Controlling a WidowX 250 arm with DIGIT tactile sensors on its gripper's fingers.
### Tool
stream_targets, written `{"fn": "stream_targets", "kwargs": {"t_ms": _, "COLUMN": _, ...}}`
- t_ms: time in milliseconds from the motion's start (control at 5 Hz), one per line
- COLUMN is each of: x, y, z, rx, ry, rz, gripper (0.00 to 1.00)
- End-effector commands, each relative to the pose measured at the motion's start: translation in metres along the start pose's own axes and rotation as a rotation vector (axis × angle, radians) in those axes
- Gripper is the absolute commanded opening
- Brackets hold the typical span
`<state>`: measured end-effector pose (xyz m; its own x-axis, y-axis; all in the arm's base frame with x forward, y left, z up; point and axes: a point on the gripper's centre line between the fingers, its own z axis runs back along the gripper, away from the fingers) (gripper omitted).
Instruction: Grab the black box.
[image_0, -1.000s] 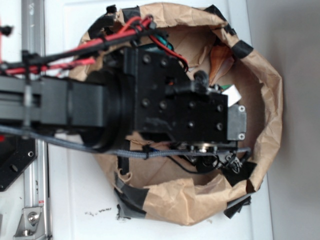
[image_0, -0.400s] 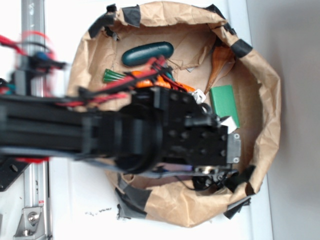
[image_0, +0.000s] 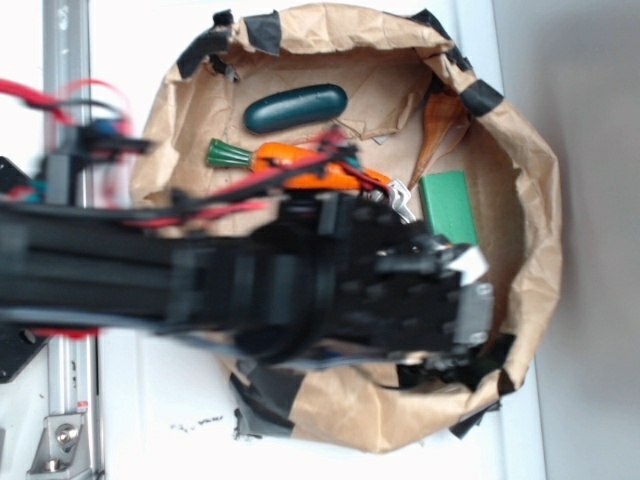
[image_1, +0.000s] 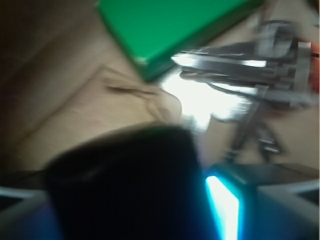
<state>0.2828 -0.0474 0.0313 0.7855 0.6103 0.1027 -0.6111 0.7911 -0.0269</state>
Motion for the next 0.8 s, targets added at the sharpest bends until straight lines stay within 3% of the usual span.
{"fn": "stream_targets", "kwargs": {"t_ms": 0, "x": 0.035, "y": 0.074, "z": 0.118, "rx": -0.085, "ry": -0.201, "rz": -0.112, "gripper": 0.00}}
{"fn": "stream_targets", "kwargs": {"t_ms": 200, "x": 0.038, "y": 0.054, "z": 0.141, "rx": -0.086, "ry": -0.135, "rz": -0.216, "gripper": 0.00}}
{"fn": "stream_targets", "kwargs": {"t_ms": 400, "x": 0.035, "y": 0.038, "z": 0.139, "rx": -0.103, "ry": -0.012, "rz": -0.286, "gripper": 0.00}}
{"fn": "stream_targets", "kwargs": {"t_ms": 600, "x": 0.031, "y": 0.028, "z": 0.128, "rx": -0.058, "ry": 0.017, "rz": -0.322, "gripper": 0.00}}
